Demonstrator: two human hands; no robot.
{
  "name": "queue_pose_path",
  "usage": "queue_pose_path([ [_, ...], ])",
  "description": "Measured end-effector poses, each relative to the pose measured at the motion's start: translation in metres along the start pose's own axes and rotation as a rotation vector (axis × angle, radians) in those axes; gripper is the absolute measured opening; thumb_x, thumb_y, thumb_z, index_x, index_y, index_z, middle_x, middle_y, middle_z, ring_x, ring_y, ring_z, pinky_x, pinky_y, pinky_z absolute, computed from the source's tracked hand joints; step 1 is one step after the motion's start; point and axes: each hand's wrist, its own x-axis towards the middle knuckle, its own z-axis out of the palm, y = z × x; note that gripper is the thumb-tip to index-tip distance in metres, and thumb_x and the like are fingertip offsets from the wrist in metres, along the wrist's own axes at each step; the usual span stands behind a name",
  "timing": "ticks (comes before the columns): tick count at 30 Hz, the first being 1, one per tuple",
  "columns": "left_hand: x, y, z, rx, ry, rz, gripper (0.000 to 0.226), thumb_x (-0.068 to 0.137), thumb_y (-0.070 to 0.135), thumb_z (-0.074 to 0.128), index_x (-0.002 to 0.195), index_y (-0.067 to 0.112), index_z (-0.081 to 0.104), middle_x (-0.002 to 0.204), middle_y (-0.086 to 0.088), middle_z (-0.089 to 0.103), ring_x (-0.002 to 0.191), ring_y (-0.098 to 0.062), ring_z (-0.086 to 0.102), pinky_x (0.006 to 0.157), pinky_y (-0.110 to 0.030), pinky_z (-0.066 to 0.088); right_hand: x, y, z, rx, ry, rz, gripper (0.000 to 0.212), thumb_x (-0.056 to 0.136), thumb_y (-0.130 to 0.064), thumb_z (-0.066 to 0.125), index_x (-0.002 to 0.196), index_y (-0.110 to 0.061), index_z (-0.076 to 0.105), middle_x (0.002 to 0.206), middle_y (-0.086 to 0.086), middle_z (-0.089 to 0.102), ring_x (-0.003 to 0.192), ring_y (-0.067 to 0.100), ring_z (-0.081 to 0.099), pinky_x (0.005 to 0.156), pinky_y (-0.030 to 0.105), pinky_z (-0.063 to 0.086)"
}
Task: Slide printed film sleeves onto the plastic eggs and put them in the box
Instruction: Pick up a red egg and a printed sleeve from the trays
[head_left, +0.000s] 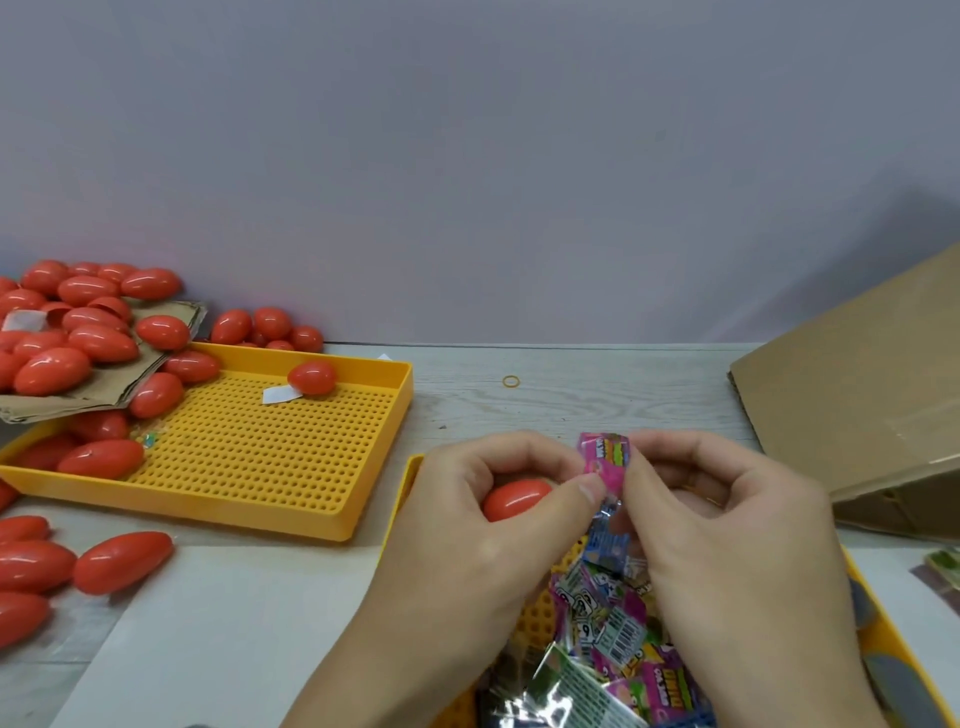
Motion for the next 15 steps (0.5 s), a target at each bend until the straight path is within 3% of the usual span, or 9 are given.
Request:
queue_pose_path([
  [4,0.004,-0.001,-0.004,-0.219,0.058,-0.034,0.024,0.062,0.031,0.077,0.075,0.011,0.074,0.047,0.005,0.046,0.039,-0.010,0.038,0.041,-0.023,0.036,-0.002,-0.003,0.002,0.022,-0.125,0.005,0.019,0.066,-0.018,0.081,0.072,-0.020,0.064,0.061,0.002,0.067,0.049,0.020,0.063,0.044,0.018,0.048],
  [6,0.005,-0.003,-0.006,-0.267,0.089,-0.046,0.024,0.061,0.029,0.078,0.076,0.010,0.075,0.047,0.002,0.043,0.039,-0.011,0.036,0.040,-0.022,0.036,-0.005,-0.005,0.005,-0.020,-0.197,-0.020,0.017,0.061,-0.022,0.074,0.073,-0.023,0.063,0.058,0.002,0.065,0.047,0.020,0.061,0.044,0.020,0.049],
  [10,0.006,-0.006,-0.007,-0.215,0.144,-0.052,0.021,0.061,0.026,0.083,0.077,0.013,0.078,0.045,0.003,0.044,0.037,-0.011,0.037,0.039,-0.021,0.035,-0.008,-0.007,0.005,-0.138,-0.239,-0.178,0.011,0.065,-0.025,0.071,0.074,-0.029,0.066,0.061,-0.004,0.065,0.050,0.009,0.059,0.047,0.022,0.049],
  [15,0.008,-0.008,-0.008,-0.216,0.188,-0.066,0.017,0.068,0.028,0.077,0.079,0.015,0.078,0.046,0.004,0.047,0.038,-0.010,0.039,0.038,-0.020,0.036,-0.011,-0.011,0.005,-0.166,-0.290,-0.254,0.008,0.077,-0.038,0.071,0.085,-0.041,0.071,0.066,-0.005,0.065,0.060,0.012,0.062,0.054,0.035,0.053],
])
